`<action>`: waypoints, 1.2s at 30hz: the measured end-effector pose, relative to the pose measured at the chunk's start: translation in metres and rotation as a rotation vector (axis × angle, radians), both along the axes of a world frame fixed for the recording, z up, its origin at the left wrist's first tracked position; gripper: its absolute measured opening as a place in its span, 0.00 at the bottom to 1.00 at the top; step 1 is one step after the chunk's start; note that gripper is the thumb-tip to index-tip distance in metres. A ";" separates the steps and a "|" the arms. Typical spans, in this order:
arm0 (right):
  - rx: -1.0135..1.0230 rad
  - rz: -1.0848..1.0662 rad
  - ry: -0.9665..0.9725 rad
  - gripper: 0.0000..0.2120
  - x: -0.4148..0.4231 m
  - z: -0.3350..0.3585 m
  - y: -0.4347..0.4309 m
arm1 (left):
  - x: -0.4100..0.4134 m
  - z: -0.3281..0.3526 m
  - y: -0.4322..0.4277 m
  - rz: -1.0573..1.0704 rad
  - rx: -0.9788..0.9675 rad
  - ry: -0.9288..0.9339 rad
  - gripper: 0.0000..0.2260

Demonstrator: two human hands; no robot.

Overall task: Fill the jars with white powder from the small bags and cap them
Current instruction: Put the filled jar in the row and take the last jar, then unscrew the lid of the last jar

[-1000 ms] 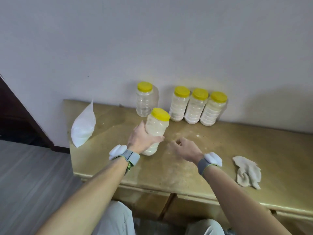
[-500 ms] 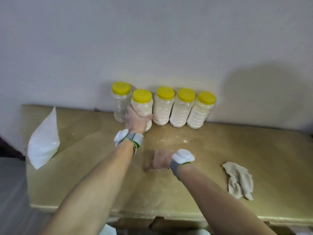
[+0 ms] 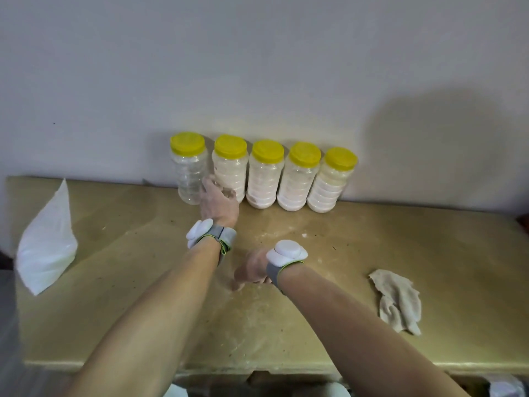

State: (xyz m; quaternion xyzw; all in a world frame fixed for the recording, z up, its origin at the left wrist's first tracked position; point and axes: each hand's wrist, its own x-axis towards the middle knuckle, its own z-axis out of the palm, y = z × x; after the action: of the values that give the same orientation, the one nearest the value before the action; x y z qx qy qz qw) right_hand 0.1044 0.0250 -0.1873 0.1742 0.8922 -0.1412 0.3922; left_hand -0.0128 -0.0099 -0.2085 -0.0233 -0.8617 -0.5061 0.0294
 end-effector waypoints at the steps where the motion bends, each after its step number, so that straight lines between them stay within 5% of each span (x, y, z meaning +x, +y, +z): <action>1: 0.006 0.024 -0.010 0.18 0.001 0.002 -0.001 | 0.002 -0.001 -0.001 -0.003 0.019 -0.003 0.18; 6: 0.008 0.137 0.006 0.15 0.005 0.017 -0.002 | 0.001 0.004 -0.019 -0.071 -0.024 0.038 0.14; 17: -0.041 -0.061 0.023 0.16 0.007 0.015 -0.001 | -0.037 0.060 -0.053 0.006 -0.573 0.684 0.29; 21: -0.063 -0.082 0.031 0.17 0.007 0.012 0.002 | -0.057 0.061 -0.053 -0.034 -0.646 0.378 0.27; 26: -0.070 -0.090 0.016 0.18 0.003 0.008 0.005 | -0.057 0.064 -0.056 -0.138 -0.467 0.301 0.20; 36: 0.020 -0.208 0.227 0.26 0.029 -0.013 -0.002 | -0.001 0.077 -0.100 -0.102 -0.107 0.087 0.25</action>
State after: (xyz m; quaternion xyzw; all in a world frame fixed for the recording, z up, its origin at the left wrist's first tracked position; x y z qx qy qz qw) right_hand 0.1331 0.0226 -0.2002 0.2525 0.9093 -0.1907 0.2703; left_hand -0.0136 -0.1096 -0.1316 -0.0907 -0.8832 -0.4585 0.0398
